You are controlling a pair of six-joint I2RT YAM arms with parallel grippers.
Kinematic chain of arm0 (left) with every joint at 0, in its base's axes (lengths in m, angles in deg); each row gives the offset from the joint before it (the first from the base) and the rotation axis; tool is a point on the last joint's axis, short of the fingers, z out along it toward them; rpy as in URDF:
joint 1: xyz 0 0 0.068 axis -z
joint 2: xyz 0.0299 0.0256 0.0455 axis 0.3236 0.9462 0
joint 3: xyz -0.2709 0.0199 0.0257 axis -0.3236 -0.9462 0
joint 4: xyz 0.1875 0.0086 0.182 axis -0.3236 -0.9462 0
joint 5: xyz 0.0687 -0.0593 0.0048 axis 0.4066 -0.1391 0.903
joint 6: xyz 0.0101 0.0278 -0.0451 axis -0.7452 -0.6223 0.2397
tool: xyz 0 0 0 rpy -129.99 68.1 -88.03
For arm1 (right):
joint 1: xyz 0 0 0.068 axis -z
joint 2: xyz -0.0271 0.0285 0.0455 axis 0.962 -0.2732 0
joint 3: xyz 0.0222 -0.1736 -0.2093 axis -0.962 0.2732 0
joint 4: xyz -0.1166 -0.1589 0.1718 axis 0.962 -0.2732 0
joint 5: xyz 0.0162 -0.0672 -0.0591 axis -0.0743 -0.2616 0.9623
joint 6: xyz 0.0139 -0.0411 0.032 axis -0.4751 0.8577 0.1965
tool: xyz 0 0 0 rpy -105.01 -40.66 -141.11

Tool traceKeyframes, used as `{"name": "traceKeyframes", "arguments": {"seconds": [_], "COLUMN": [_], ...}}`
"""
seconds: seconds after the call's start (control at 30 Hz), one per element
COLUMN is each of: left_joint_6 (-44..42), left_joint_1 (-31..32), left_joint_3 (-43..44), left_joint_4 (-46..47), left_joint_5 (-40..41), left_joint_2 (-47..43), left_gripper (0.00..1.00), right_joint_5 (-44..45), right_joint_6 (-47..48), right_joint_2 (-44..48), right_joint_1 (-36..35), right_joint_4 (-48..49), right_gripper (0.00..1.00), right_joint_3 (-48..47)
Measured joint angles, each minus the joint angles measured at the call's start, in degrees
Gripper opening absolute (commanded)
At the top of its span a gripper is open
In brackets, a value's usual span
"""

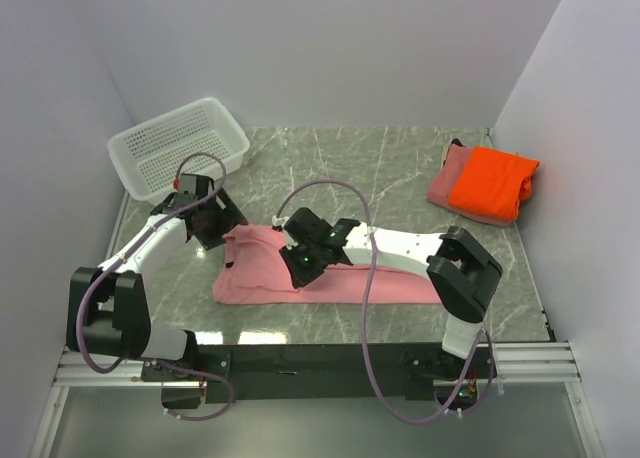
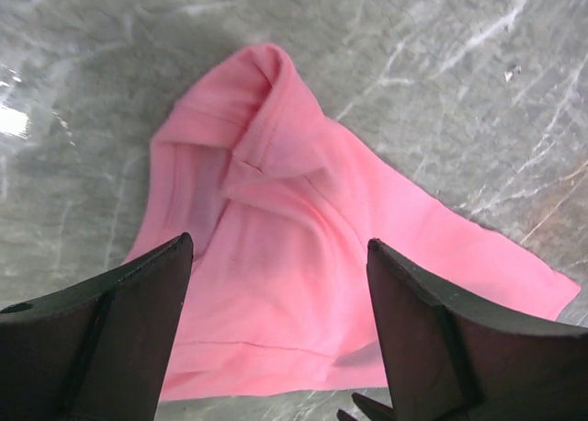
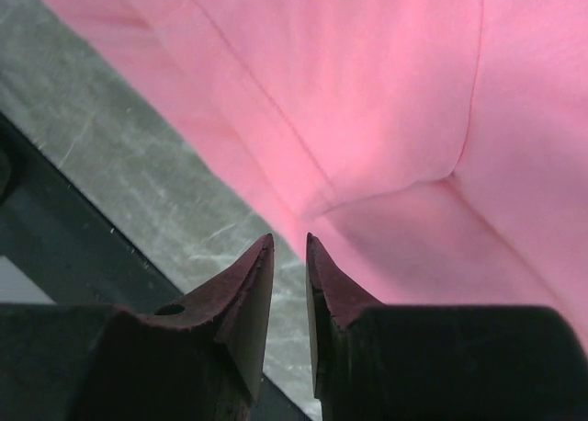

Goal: Fold and stack the t-shirts
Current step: Fold the tshirt

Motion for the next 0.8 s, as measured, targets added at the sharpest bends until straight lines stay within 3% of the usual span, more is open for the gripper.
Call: {"name": "traceKeyframes", "arguments": {"seconds": [0.4, 0.8], "left_joint_6": [3.26, 7.50], "left_joint_1": [6.34, 8.46], "left_joint_3": [-0.15, -5.75], "left_joint_4": [1.03, 9.49], "left_joint_5": [0.61, -1.81], "left_joint_2": [2.84, 6.36], "left_gripper": [0.82, 0.82], "right_joint_5": [1.25, 6.29], "right_joint_6": [-0.31, -4.48], "right_joint_2": [6.95, -3.32], "right_joint_1": [0.87, 13.00], "right_joint_4": [-0.96, 1.55], "right_gripper": [0.29, 0.29], "right_joint_3": [2.64, -4.59]}}
